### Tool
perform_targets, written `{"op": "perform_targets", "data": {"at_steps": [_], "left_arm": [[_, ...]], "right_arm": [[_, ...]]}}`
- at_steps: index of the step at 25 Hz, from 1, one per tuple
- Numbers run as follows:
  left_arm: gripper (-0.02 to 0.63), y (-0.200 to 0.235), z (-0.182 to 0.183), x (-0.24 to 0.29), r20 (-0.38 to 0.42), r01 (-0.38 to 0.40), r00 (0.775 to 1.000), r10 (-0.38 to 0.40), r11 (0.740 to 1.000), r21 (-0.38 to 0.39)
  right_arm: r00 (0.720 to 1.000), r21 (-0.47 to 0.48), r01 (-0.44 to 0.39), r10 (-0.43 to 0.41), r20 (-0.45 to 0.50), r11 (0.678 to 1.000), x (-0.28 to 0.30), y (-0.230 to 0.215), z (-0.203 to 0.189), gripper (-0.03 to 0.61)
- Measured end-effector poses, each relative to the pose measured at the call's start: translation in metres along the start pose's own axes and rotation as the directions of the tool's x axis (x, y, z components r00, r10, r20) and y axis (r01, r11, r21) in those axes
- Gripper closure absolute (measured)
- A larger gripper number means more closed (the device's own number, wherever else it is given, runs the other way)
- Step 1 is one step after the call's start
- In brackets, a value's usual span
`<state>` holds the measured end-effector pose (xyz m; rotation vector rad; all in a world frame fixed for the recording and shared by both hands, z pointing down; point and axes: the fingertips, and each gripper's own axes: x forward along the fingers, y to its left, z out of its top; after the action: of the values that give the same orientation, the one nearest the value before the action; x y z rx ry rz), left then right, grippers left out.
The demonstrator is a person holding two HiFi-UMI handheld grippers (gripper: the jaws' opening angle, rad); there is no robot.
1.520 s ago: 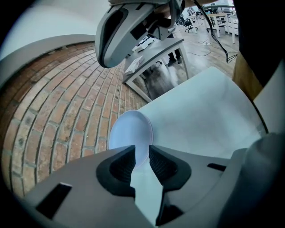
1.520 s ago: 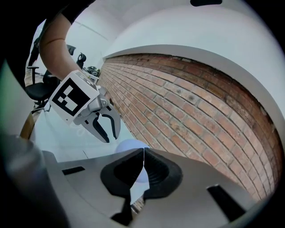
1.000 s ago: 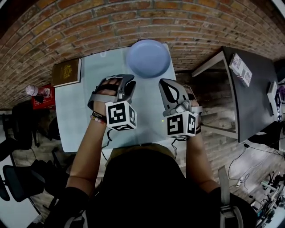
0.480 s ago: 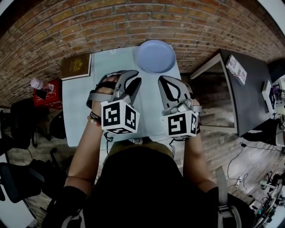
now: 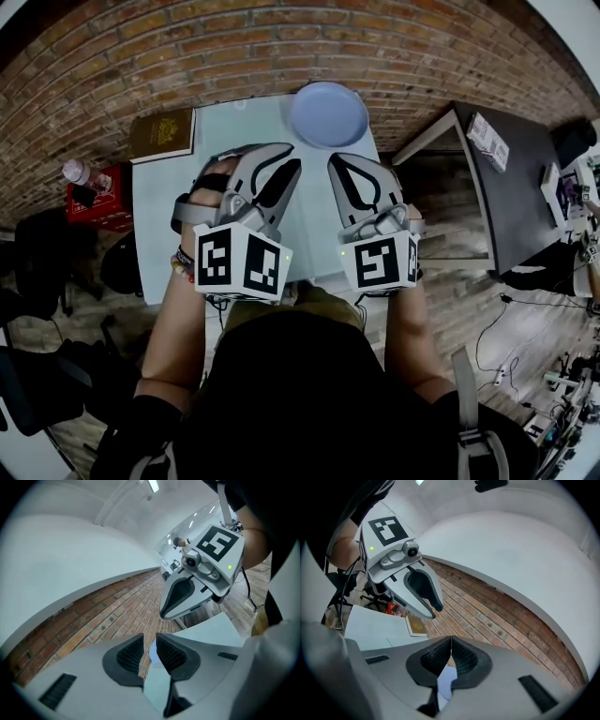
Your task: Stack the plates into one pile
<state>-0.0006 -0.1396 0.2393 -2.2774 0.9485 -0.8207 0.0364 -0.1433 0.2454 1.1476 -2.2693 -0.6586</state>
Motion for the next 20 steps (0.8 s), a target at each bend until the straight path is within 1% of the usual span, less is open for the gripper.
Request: {"op": "perform_targets", "data": {"at_steps": [4, 6, 14, 19, 20], "left_arm": [[0.525, 0.000, 0.000, -0.015, 0.017, -0.006, 1.000, 0.007, 1.000, -0.020], [0.526, 0.000, -0.002, -0.022, 0.021, -0.010, 1.000, 0.010, 1.000, -0.024], [0.528, 0.000, -0.007, -0.034, 0.025, -0.030, 0.999, 0.030, 0.999, -0.033], [0.528, 0.002, -0.002, -0.038, 0.036, -0.042, 0.998, 0.043, 0.998, -0.040], [0.556, 0.004, -0.002, -0.040, 0.035, -0.051, 0.998, 0.052, 0.998, -0.043]], "right_arm": [[1.000, -0.030, -0.004, 0.005, 0.008, 1.000, -0.003, 0.004, 0.014, 0.543], [1.000, -0.027, -0.005, 0.005, 0.017, 1.000, -0.003, 0.007, 0.019, 0.543], [1.000, -0.041, -0.016, 0.017, 0.021, 0.999, -0.007, 0.020, 0.024, 0.543], [0.999, -0.053, -0.020, 0.022, 0.028, 0.998, -0.010, 0.022, 0.029, 0.543], [0.999, -0.057, -0.022, 0.024, 0.027, 0.998, -0.010, 0.022, 0.030, 0.543]]}}
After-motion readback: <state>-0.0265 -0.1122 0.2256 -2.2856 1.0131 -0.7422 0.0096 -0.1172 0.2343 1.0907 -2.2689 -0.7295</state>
